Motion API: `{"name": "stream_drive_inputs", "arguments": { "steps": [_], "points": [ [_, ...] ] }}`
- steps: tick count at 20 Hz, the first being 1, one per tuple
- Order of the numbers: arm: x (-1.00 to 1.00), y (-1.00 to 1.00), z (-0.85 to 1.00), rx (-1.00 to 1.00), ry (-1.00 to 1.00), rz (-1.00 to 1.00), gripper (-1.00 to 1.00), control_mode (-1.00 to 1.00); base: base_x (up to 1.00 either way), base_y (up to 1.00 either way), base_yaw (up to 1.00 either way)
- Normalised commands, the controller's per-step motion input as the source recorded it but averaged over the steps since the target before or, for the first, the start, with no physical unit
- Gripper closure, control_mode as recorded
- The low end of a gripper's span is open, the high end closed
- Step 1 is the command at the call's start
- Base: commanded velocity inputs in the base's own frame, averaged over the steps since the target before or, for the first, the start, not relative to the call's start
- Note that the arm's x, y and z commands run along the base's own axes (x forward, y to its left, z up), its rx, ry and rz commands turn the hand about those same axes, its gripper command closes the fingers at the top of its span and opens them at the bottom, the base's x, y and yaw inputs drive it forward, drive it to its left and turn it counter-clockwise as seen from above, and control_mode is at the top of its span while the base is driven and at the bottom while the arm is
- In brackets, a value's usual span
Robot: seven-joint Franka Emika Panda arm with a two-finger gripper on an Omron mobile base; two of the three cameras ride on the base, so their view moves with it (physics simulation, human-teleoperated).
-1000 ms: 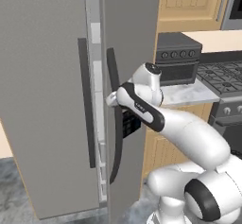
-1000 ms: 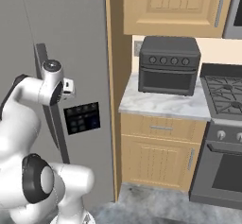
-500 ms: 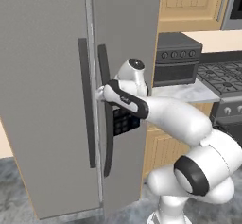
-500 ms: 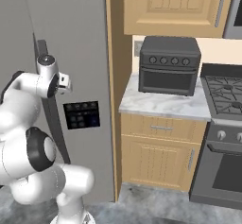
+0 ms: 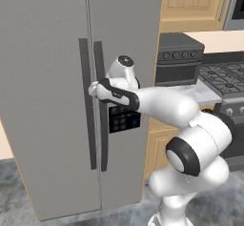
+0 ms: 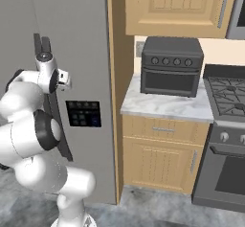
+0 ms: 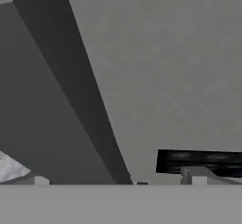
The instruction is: Take the bottled waters from the counter and place them in the freezer to freeze. Close the freezer door after placing the bottles.
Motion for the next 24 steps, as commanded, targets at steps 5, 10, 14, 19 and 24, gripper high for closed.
{"name": "stream_drive_inputs", "arguments": {
  "steps": [5, 10, 14, 19, 24],
  "points": [
    [0.41, 0.0, 0.0, 0.0, 0.05, -0.05, -1.0, -1.0, 0.0, 0.0, 0.0],
    [0.38, 0.0, 0.0, 0.0, 0.02, -0.08, -1.0, -1.0, 0.0, 0.0, 0.0],
    [0.49, 0.0, 0.0, -0.01, 0.02, -0.06, -1.0, -1.0, 0.0, 0.0, 0.0],
    [0.49, 0.0, 0.0, -0.03, 0.0, -0.04, -1.0, -1.0, 0.0, 0.0, 0.0],
    [0.48, 0.0, 0.0, -0.03, 0.01, -0.03, -1.0, -1.0, 0.0, 0.0, 0.0]
  ]
}}
